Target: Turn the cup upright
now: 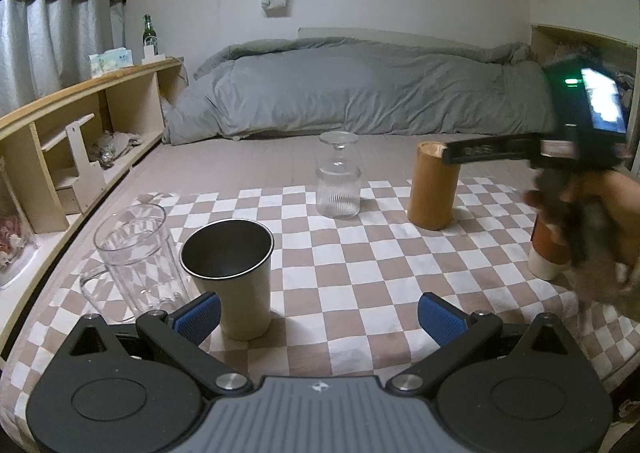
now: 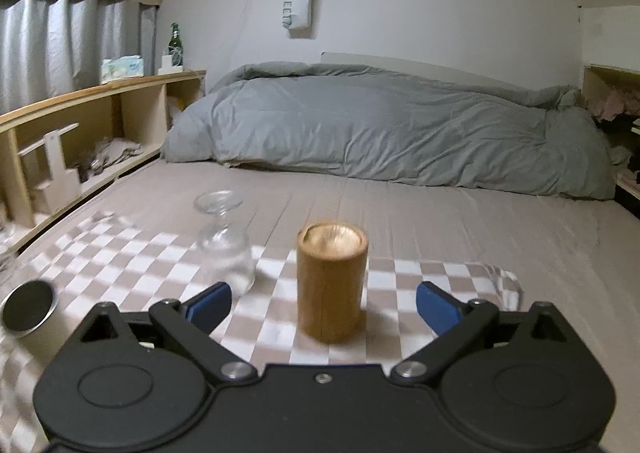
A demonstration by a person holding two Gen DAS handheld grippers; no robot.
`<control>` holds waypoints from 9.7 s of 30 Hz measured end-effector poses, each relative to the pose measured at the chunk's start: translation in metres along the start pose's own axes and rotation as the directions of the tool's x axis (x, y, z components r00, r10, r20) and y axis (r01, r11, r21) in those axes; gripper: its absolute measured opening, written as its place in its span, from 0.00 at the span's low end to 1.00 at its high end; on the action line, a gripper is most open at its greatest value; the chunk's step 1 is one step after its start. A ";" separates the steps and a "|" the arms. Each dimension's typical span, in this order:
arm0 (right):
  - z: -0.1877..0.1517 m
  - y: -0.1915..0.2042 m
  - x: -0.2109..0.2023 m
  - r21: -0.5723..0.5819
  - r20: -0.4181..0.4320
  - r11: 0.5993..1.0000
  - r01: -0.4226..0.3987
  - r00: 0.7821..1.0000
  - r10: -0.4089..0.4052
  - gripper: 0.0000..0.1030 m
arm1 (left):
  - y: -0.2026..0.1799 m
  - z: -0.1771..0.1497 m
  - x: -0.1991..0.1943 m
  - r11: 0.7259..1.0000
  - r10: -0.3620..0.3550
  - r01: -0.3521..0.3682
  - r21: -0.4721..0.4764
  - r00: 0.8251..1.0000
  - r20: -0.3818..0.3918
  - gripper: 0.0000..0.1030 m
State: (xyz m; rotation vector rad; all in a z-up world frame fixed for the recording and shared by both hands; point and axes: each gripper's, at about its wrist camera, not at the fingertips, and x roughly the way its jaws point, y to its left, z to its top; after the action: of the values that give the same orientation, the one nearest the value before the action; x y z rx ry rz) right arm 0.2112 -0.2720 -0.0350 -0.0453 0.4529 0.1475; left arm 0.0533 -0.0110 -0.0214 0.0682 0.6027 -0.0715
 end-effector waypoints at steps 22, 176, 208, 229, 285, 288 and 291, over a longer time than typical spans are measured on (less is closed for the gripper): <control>-0.011 -0.001 0.101 0.061 -0.034 0.997 0.040 0.999 -0.038 0.69 | 0.017 0.004 0.013 0.999 -0.020 0.020 -0.034 1.000 -0.019 1.00; -0.022 0.111 -0.018 -0.193 -0.206 0.886 -0.421 0.901 0.383 0.68 | 0.013 -0.023 0.116 0.961 -0.272 0.274 0.049 0.962 -0.030 0.77; -0.014 0.035 -0.168 -0.011 -0.006 0.980 -0.201 0.980 0.201 1.00 | 0.032 0.023 -0.035 0.992 -0.106 0.114 -0.059 0.986 0.127 1.00; -0.061 0.019 -0.211 0.035 -0.037 0.996 -0.077 0.996 0.078 1.00 | 0.017 -0.004 -0.073 0.997 -0.068 0.070 -0.014 0.993 0.099 1.00; -0.069 0.025 -0.207 0.008 -0.064 0.998 -0.061 0.996 0.061 1.00 | 0.020 -0.013 -0.073 0.999 -0.030 0.032 -0.027 0.998 0.063 1.00; -0.069 0.025 -0.207 0.011 -0.064 0.998 -0.060 0.996 0.060 1.00 | 0.020 -0.013 -0.073 0.999 -0.029 0.030 -0.026 0.998 0.062 1.00; -0.069 0.025 -0.207 0.009 -0.065 0.998 -0.060 0.996 0.061 1.00 | 0.020 -0.013 -0.073 0.999 -0.029 0.031 -0.026 0.998 0.062 1.00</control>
State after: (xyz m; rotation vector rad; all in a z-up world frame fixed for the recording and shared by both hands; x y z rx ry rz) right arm -0.0063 -0.2799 -0.0070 -0.0297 0.5197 0.2046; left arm -0.0121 0.0136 0.0106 0.0304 0.5426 -0.0943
